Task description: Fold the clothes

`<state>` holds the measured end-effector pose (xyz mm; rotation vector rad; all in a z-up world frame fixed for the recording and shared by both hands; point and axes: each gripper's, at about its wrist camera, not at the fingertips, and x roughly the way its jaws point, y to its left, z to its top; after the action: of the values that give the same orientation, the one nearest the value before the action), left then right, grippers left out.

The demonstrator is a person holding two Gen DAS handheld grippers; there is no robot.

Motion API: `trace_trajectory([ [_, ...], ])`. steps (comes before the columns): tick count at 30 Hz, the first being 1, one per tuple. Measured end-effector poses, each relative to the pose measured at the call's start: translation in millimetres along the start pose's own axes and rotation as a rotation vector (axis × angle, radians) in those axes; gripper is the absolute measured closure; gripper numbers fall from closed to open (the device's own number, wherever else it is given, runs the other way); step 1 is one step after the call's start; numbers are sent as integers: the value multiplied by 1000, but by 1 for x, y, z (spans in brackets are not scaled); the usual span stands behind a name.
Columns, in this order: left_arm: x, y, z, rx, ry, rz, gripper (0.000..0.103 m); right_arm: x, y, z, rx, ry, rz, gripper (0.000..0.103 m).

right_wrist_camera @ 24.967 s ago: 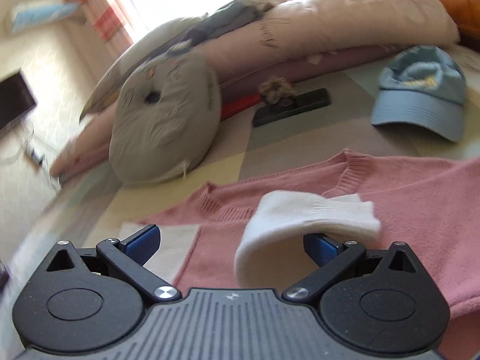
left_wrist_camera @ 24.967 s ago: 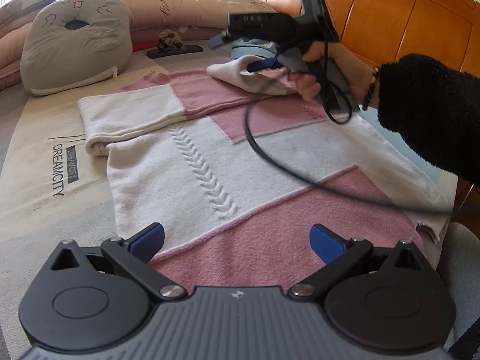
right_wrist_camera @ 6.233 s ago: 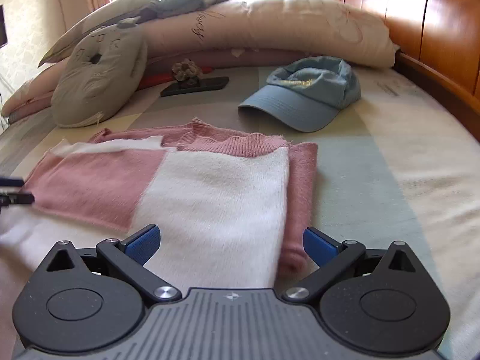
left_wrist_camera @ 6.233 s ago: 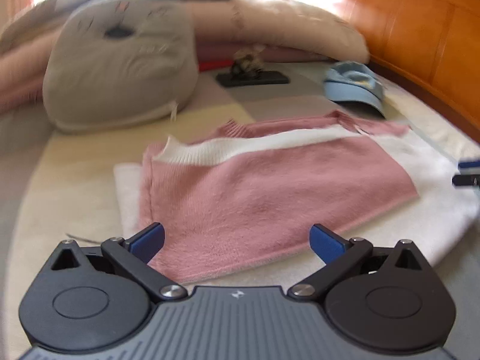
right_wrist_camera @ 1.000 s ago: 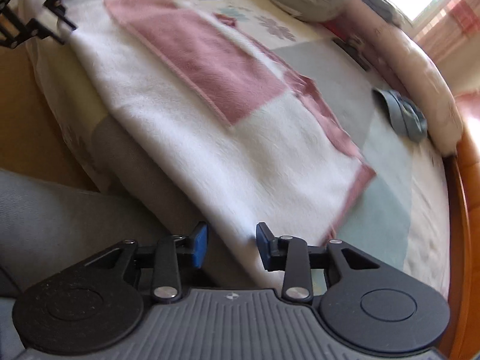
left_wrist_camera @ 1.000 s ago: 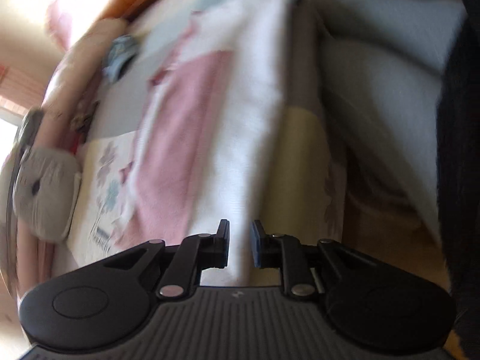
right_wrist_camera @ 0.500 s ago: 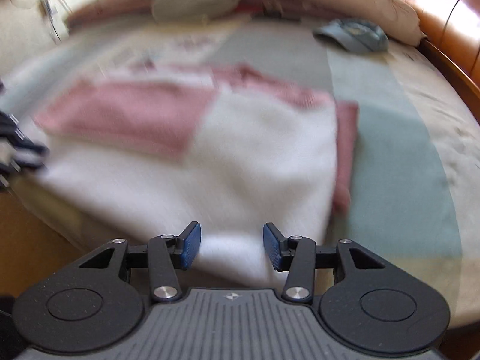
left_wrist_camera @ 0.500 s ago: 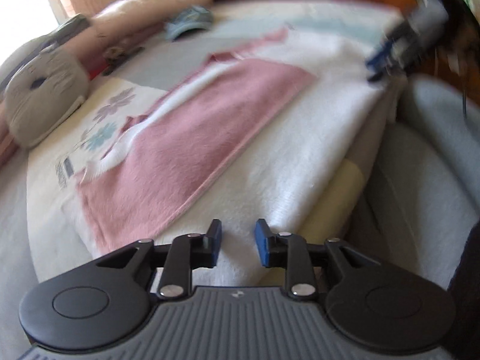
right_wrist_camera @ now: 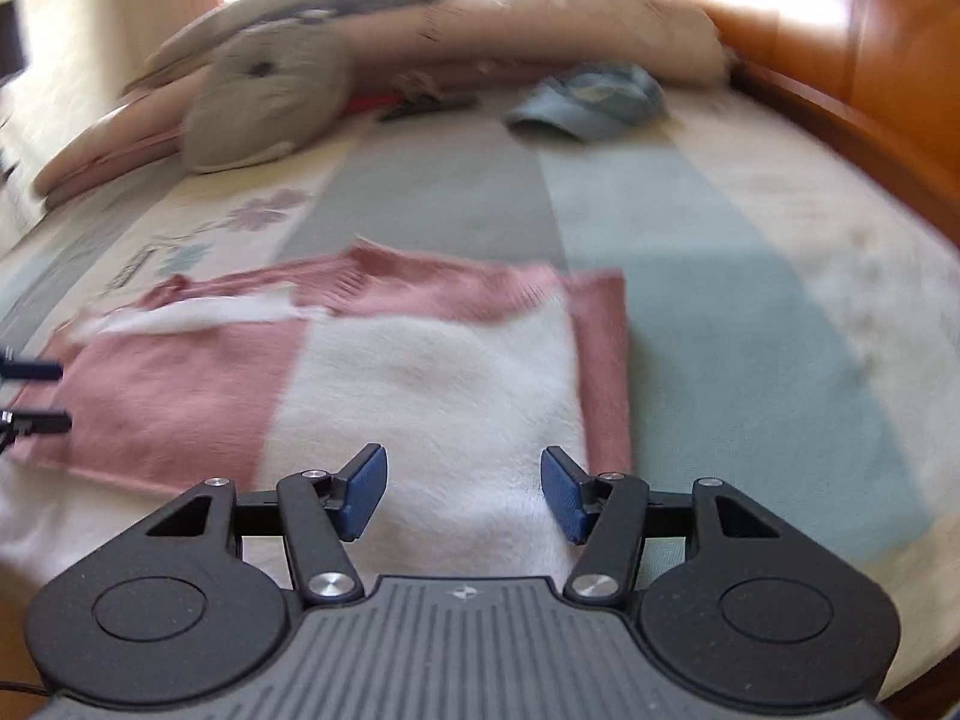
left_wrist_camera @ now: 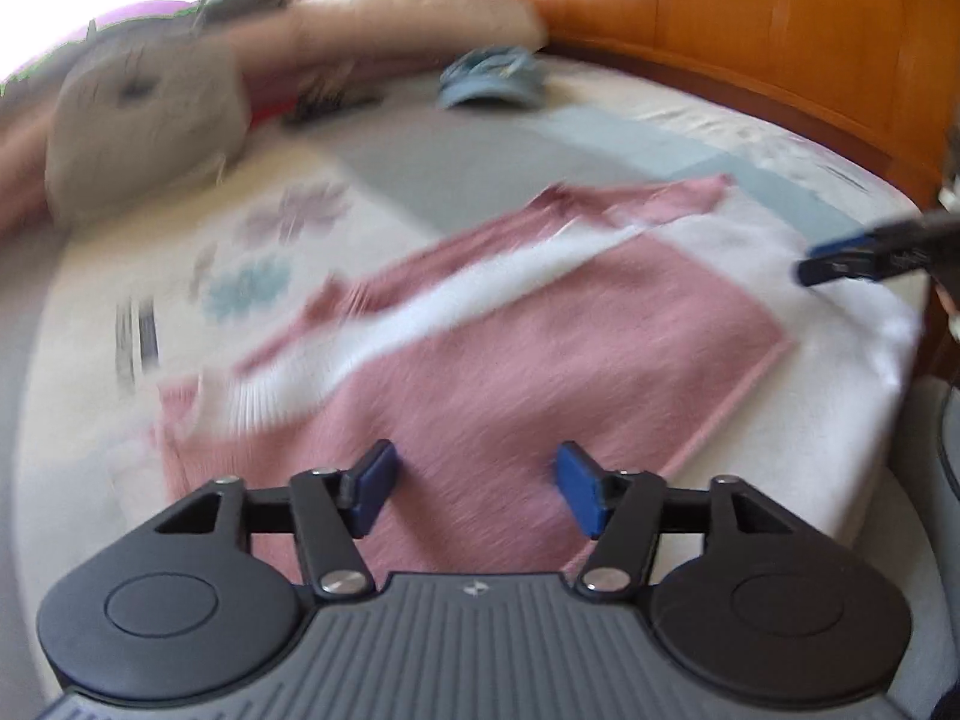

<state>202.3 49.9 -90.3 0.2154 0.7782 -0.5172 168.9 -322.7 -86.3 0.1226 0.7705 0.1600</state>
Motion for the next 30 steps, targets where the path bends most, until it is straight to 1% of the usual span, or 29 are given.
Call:
trace_trajectory([
  [1, 5, 9, -4, -50, 1, -6, 28, 3, -4, -3, 19, -11, 4, 42],
  [3, 2, 21, -4, -115, -8, -14, 28, 2, 2, 0, 8, -21, -11, 42],
  [5, -4, 27, 2, -157, -22, -1, 29, 1, 8, 3, -3, -32, -27, 42],
  [8, -2, 37, 10, -178, -57, -45, 29, 1, 17, 7, -20, -47, -50, 33],
  [9, 5, 40, 12, -185, -49, -37, 29, 1, 20, 9, -25, -50, -57, 31],
  [10, 15, 44, 13, -200, -25, -11, 28, 6, 21, 11, -27, -47, -60, 30],
  [11, 23, 48, 12, -218, -22, 7, 27, 11, 22, 13, -25, -42, -65, 30],
  [13, 26, 55, 17, -250, -42, 18, 28, 24, 19, 11, 11, -17, -80, 29],
  [14, 26, 55, 21, -260, -40, 41, 29, 28, 18, 10, 25, -10, -86, 29],
  [15, 23, 52, 25, -261, -43, 46, 32, 28, 18, 8, 25, -19, -87, 28],
  [17, 19, 47, 32, -262, -48, 55, 32, 27, 19, 5, 20, -30, -89, 28],
  [19, 13, 37, 35, -248, -66, -57, 30, 26, 19, 4, 23, -33, -90, 27],
  [22, 18, 20, 34, -217, -56, -176, 27, 27, 22, 3, 23, -37, -94, 25],
  [23, 25, 16, 33, -202, -41, -166, 27, 27, 23, 3, 24, -38, -96, 25],
  [25, 40, 11, 33, -177, -24, -87, 28, 27, 25, 3, 25, -40, -100, 21],
  [27, 41, 11, 41, -200, -21, -64, 28, 25, 28, 4, 24, -31, -104, 18],
  [29, 35, 9, 49, -224, -32, -68, 29, 19, 33, 4, 16, -30, -113, 15],
  [30, 31, 5, 51, -202, -45, -98, 29, 15, 36, 3, 6, -38, -116, 12],
])
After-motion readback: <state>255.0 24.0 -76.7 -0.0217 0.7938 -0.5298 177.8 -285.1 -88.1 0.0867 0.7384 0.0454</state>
